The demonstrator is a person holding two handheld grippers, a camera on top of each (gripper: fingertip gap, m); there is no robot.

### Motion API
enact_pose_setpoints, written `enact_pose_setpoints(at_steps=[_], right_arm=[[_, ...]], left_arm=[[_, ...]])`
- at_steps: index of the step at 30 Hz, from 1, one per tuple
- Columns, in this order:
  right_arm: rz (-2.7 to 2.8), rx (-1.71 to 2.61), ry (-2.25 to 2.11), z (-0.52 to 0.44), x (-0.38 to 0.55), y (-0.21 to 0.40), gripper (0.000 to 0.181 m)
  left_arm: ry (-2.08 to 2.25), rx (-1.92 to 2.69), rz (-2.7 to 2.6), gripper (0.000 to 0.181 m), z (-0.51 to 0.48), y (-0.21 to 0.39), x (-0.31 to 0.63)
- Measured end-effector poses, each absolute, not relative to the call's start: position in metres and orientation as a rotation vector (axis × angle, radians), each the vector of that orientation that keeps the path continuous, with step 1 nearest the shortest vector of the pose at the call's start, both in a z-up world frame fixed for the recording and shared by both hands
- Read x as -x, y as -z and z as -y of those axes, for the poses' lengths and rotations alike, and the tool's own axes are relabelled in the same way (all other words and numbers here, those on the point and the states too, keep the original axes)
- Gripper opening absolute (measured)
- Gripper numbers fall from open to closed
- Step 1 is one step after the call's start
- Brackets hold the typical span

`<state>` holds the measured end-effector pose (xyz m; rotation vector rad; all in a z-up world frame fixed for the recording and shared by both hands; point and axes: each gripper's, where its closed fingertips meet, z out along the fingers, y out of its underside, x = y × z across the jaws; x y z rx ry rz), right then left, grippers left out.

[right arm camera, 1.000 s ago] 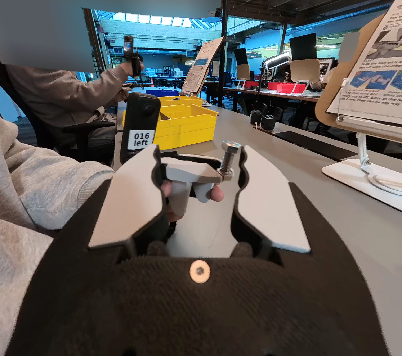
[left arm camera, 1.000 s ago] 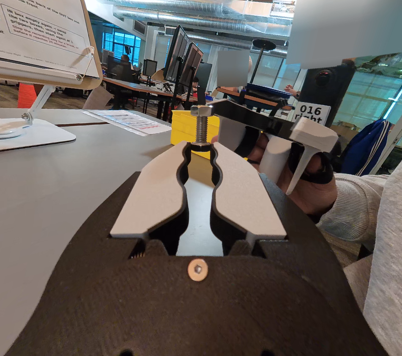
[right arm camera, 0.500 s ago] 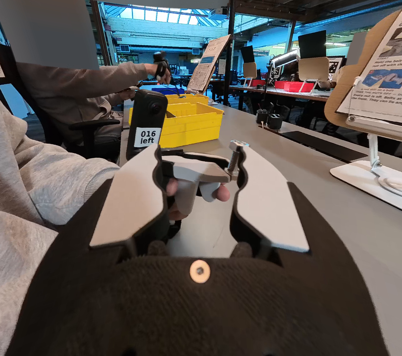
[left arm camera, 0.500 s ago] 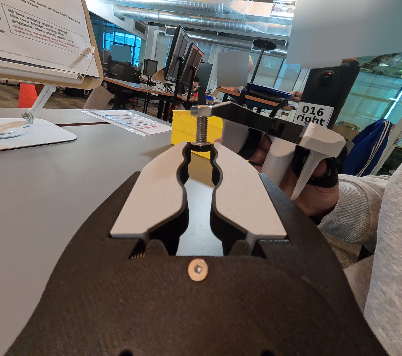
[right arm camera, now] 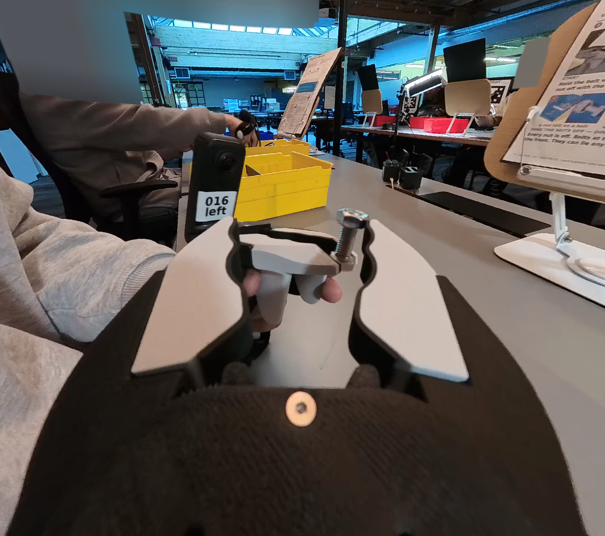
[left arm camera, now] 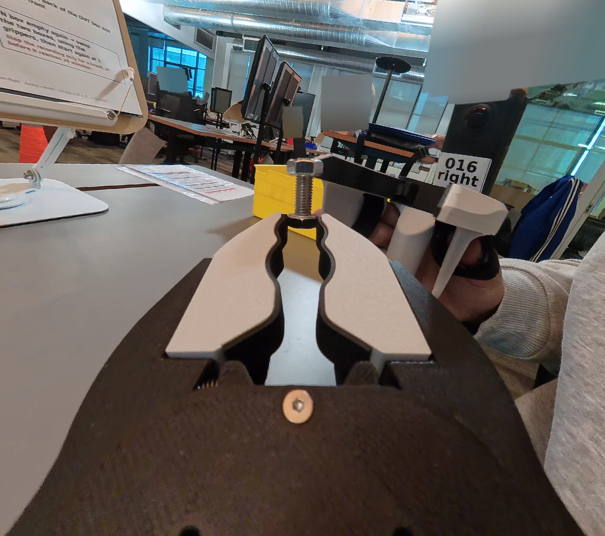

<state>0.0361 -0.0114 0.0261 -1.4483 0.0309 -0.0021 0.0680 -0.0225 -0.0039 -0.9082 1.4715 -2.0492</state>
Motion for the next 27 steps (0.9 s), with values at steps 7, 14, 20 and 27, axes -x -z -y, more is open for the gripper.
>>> enact_pose_setpoints(at_steps=[7,14,20,27], right_arm=[[-0.003,1.443,0.004,0.012,-0.031,-0.028,0.068],[-0.052,1.428,0.024,0.014,-0.041,-0.028,0.072],[-0.053,1.428,-0.013,0.01,-0.035,-0.025,0.076],[-0.02,1.416,-0.005,0.014,-0.031,-0.026,0.063]], left_arm=[[2.052,0.927,-1.452,0.017,0.019,0.003,-0.069],[2.061,0.908,-1.474,0.017,0.023,0.004,-0.067],[2.052,0.901,-1.483,0.017,0.024,0.006,-0.067],[2.048,0.925,-1.467,0.017,0.018,0.007,-0.069]])
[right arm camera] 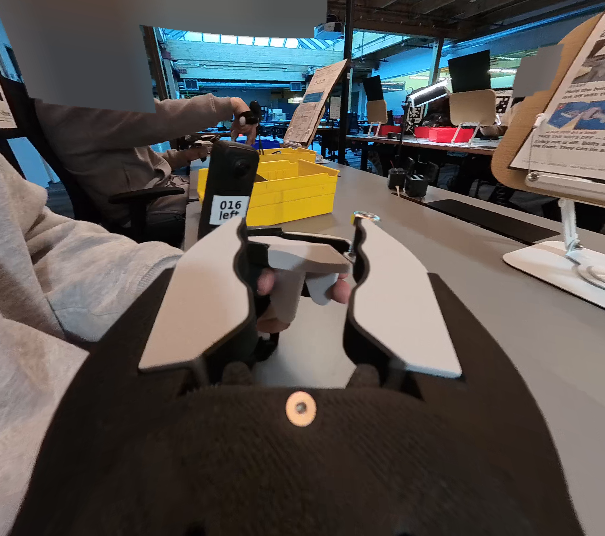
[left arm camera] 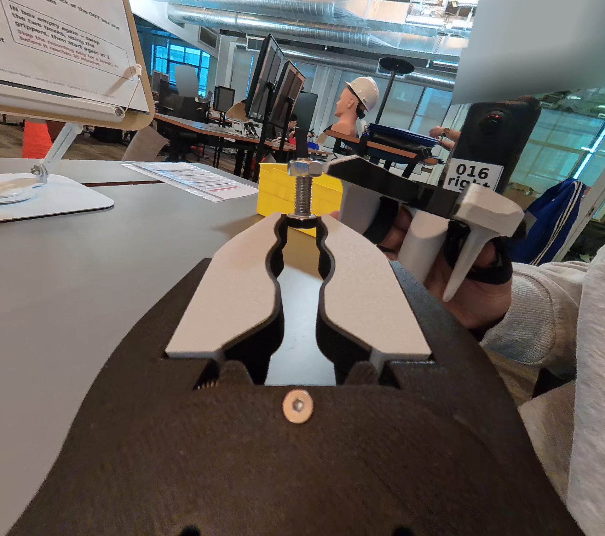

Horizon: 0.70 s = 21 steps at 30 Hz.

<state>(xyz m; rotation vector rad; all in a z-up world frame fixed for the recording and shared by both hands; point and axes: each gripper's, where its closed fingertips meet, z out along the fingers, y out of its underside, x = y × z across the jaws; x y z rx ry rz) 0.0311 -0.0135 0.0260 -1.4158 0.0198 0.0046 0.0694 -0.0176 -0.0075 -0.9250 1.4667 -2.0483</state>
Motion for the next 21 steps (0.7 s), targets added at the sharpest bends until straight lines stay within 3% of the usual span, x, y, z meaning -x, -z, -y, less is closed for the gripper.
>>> enact_pose_setpoints(at_steps=[19,21], right_arm=[[-0.065,1.425,-0.006,0.02,-0.041,-0.018,0.061],[-0.042,1.425,-0.021,0.02,-0.037,-0.019,0.05]], left_arm=[[2.059,0.906,-1.526,0.017,0.031,0.016,-0.065],[2.064,0.94,-1.504,0.017,0.026,0.017,-0.068]])
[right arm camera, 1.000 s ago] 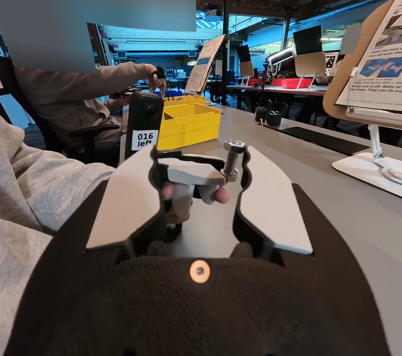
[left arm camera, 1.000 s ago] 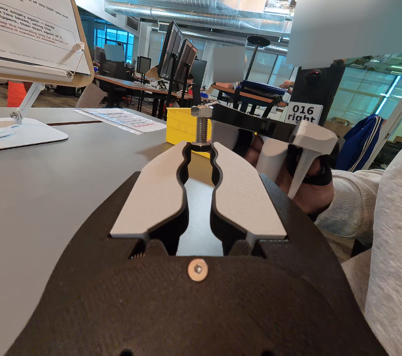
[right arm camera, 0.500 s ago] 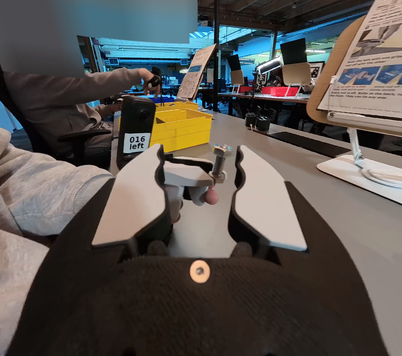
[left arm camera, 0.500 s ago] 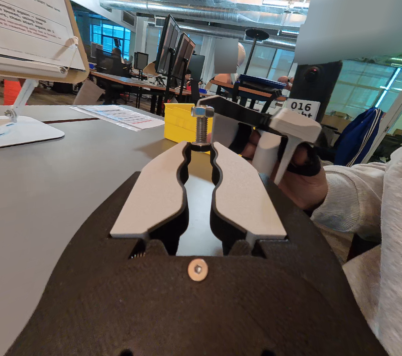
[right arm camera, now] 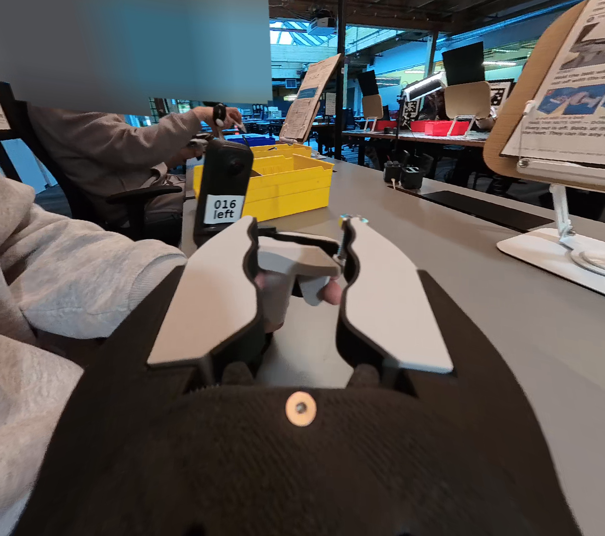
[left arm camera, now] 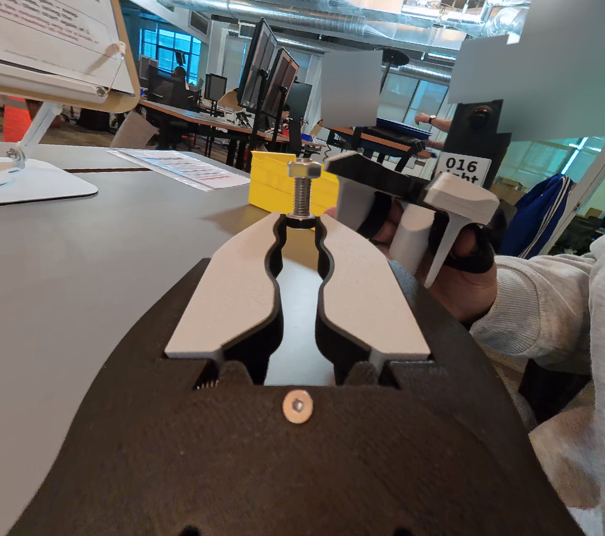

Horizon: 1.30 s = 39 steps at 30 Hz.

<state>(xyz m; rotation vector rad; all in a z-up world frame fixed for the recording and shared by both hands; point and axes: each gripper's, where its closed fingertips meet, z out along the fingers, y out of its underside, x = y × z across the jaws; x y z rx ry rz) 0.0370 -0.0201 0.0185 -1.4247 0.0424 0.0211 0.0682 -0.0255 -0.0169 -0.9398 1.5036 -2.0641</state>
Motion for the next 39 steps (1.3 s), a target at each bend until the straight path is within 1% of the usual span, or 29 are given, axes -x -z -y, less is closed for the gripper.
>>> enact_pose_setpoints(at_steps=[3,10,15,16,17,18,19,21,27,30,34,36,37,39], right_arm=[[-0.045,1.431,-0.006,0.019,-0.039,-0.017,0.05],[-0.075,1.45,0.056,0.018,-0.048,-0.012,0.061],[-0.062,1.448,0.035,0.017,-0.043,-0.013,0.061],[-0.053,1.445,0.034,0.018,-0.042,-0.014,0.059],[-0.036,1.445,0.026,0.018,-0.039,-0.015,0.055],[-0.019,1.449,0.013,0.018,-0.036,-0.015,0.046],[-0.015,1.455,0.01,0.018,-0.035,-0.014,0.043],[-0.022,1.449,0.05,0.019,-0.038,-0.015,0.045],[-0.055,1.438,0.081,0.018,-0.045,-0.014,0.063],[-0.049,1.443,0.077,0.017,-0.044,-0.013,0.065],[-0.032,1.44,0.044,0.017,-0.038,-0.015,0.062],[-0.013,1.439,0.021,0.019,-0.034,-0.016,0.05],[-0.016,1.441,0.017,0.019,-0.034,-0.016,0.047],[-0.025,1.436,0.041,0.019,-0.037,-0.017,0.05]], left_arm=[[2.063,0.951,-1.49,0.017,0.021,0.017,-0.07],[2.019,0.874,-1.55,0.017,0.031,0.018,-0.065],[2.014,0.877,-1.537,0.017,0.03,0.017,-0.066],[2.013,0.89,-1.52,0.017,0.027,0.017,-0.067],[2.013,0.903,-1.506,0.017,0.025,0.016,-0.068],[2.017,0.913,-1.499,0.017,0.023,0.016,-0.069],[2.015,0.916,-1.492,0.017,0.021,0.016,-0.07],[1.995,0.91,-1.477,0.017,0.019,0.014,-0.07],[1.984,0.869,-1.509,0.017,0.026,0.014,-0.067],[1.987,0.86,-1.515,0.017,0.028,0.014,-0.066],[1.985,0.872,-1.501,0.017,0.025,0.014,-0.067],[1.987,0.882,-1.494,0.017,0.024,0.013,-0.068],[1.986,0.881,-1.495,0.017,0.024,0.014,-0.068],[1.984,0.876,-1.5,0.017,0.025,0.014,-0.068]])
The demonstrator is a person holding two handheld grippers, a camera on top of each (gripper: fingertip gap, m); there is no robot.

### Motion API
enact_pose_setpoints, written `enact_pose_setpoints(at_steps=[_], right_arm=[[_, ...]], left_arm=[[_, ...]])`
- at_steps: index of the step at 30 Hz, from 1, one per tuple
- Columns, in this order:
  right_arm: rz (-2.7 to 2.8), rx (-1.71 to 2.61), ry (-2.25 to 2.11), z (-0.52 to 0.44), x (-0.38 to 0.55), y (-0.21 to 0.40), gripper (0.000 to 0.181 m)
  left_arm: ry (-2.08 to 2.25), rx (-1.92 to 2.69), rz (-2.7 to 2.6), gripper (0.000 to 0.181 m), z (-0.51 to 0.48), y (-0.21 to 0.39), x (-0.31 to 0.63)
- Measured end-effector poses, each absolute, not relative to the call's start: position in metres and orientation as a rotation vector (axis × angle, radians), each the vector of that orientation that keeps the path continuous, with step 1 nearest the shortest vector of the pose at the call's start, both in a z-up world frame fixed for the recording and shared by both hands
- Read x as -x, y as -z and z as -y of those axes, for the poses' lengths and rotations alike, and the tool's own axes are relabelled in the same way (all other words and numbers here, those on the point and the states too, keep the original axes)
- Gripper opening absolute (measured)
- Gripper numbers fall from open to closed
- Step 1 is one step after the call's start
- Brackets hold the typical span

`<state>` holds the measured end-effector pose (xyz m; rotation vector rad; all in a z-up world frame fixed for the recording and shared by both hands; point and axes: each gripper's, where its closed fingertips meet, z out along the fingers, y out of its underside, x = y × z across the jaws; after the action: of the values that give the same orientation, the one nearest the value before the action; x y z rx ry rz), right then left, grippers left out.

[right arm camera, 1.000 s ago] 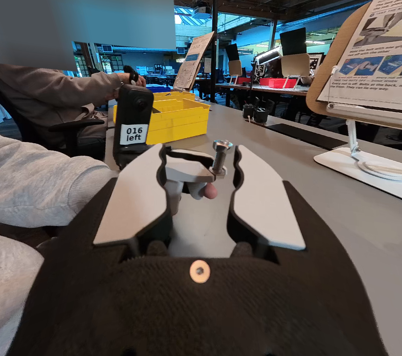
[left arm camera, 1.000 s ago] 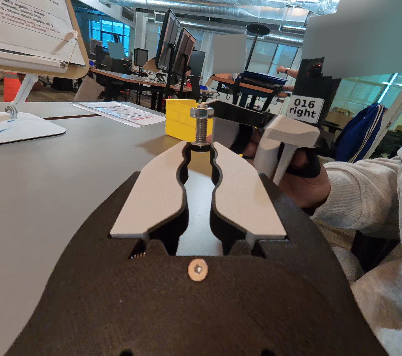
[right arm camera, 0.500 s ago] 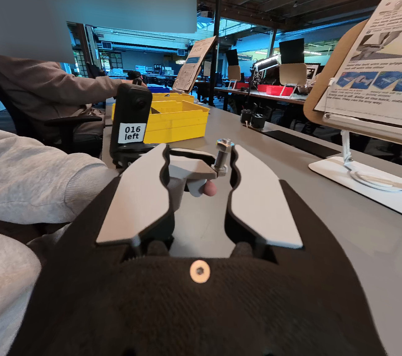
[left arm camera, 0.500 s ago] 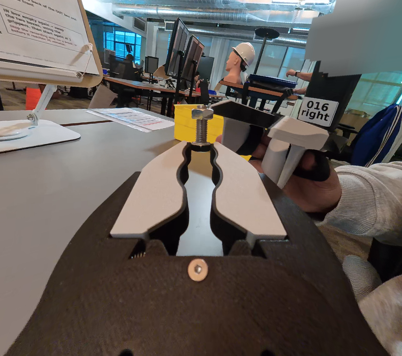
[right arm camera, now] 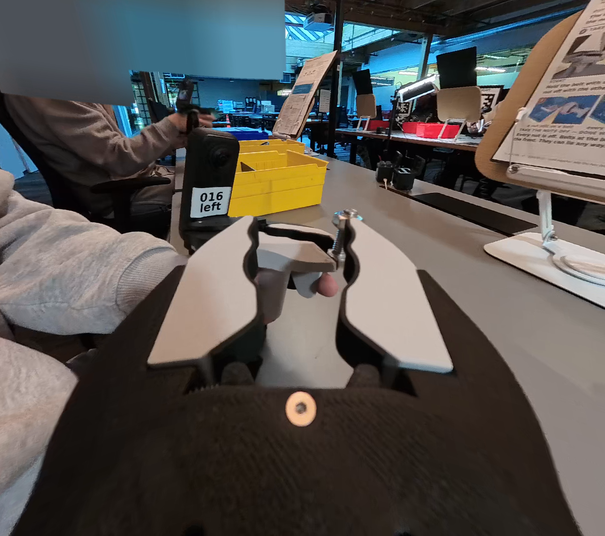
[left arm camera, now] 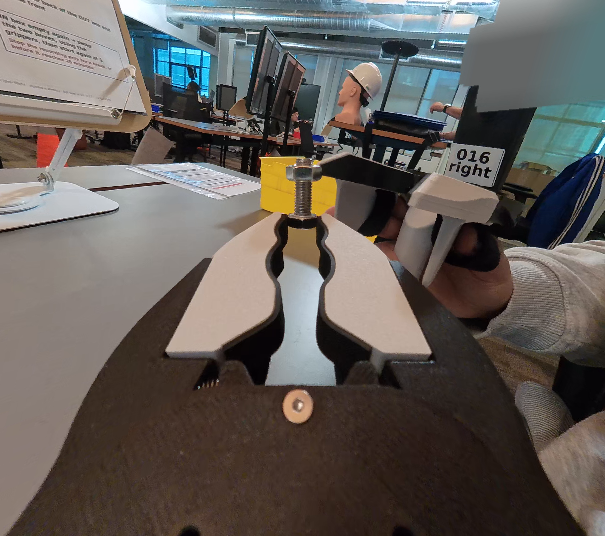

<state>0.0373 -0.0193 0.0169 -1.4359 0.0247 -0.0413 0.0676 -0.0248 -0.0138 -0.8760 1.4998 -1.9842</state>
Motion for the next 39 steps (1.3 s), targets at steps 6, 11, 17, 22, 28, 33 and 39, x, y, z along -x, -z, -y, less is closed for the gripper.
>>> enact_pose_setpoints(at_steps=[6,11,17,22,28,33,39], right_arm=[[-0.04,1.425,0.084,0.02,-0.043,-0.018,0.06],[-0.047,1.446,0.061,0.016,-0.043,-0.012,0.068],[-0.017,1.439,0.022,0.019,-0.035,-0.016,0.051],[-0.036,1.431,0.038,0.021,-0.04,-0.018,0.049],[-0.065,1.457,0.06,0.017,-0.046,-0.01,0.064],[-0.037,1.46,0.037,0.017,-0.039,-0.012,0.061],[-0.026,1.449,0.044,0.019,-0.039,-0.014,0.05]], left_arm=[[1.986,0.867,-1.507,0.017,0.027,0.014,-0.067],[1.983,0.859,-1.516,0.017,0.028,0.014,-0.066],[1.993,0.887,-1.491,0.017,0.024,0.013,-0.068],[1.993,0.882,-1.501,0.017,0.025,0.014,-0.068],[1.983,0.865,-1.512,0.017,0.027,0.014,-0.067],[1.994,0.878,-1.498,0.017,0.025,0.014,-0.067],[1.999,0.894,-1.489,0.017,0.023,0.014,-0.068]])
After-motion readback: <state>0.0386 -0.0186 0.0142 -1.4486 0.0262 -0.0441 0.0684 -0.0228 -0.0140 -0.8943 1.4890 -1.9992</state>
